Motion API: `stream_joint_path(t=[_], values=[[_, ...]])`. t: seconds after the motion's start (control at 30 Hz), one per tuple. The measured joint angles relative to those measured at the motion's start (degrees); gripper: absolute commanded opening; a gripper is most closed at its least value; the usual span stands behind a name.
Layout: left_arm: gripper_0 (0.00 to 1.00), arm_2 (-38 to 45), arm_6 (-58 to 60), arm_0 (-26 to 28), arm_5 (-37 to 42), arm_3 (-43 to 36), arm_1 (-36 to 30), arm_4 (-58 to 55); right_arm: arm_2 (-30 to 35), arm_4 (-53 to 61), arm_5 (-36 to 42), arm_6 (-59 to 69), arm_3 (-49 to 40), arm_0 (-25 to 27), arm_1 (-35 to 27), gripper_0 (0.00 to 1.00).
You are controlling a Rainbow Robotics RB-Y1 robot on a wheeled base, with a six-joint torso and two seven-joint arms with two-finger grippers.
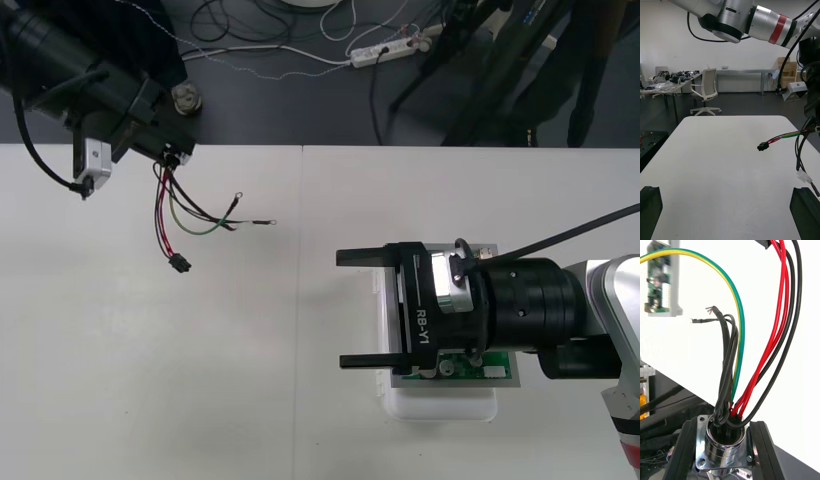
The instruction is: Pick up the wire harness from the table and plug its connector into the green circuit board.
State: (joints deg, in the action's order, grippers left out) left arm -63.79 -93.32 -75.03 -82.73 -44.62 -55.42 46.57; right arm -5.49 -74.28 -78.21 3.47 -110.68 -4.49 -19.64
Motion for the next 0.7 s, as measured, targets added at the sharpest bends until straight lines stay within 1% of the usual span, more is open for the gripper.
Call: stream_joint_path(t=[0.17,0.3,0.37,0.57,0.7], values=[[0.0,1.4,0.1,0.2,-2.6,0.0,0.0,-0.2,0.1,1.7,0.0,0.1,0.0,0.0,-1.5,1.0],[0.0,2.7,1.2,1.5,-3.6,-0.1,0.0,-0.8,0.4,2.6,0.0,0.1,0.0,0.0,-2.7,1.0],[0.0,5.1,2.7,2.9,-3.8,-0.4,0.0,-0.5,0.4,3.2,0.0,0.2,0.0,0.0,-3.3,1.0],[0.0,16.1,11.4,9.3,-4.3,-3.6,0.0,2.4,1.3,4.5,0.0,2.7,0.0,-0.1,-4.5,1.0],[0.0,18.9,16.3,12.9,-4.4,-4.9,0.0,2.5,1.4,5.1,0.0,4.3,0.0,-0.1,-5.0,1.0]])
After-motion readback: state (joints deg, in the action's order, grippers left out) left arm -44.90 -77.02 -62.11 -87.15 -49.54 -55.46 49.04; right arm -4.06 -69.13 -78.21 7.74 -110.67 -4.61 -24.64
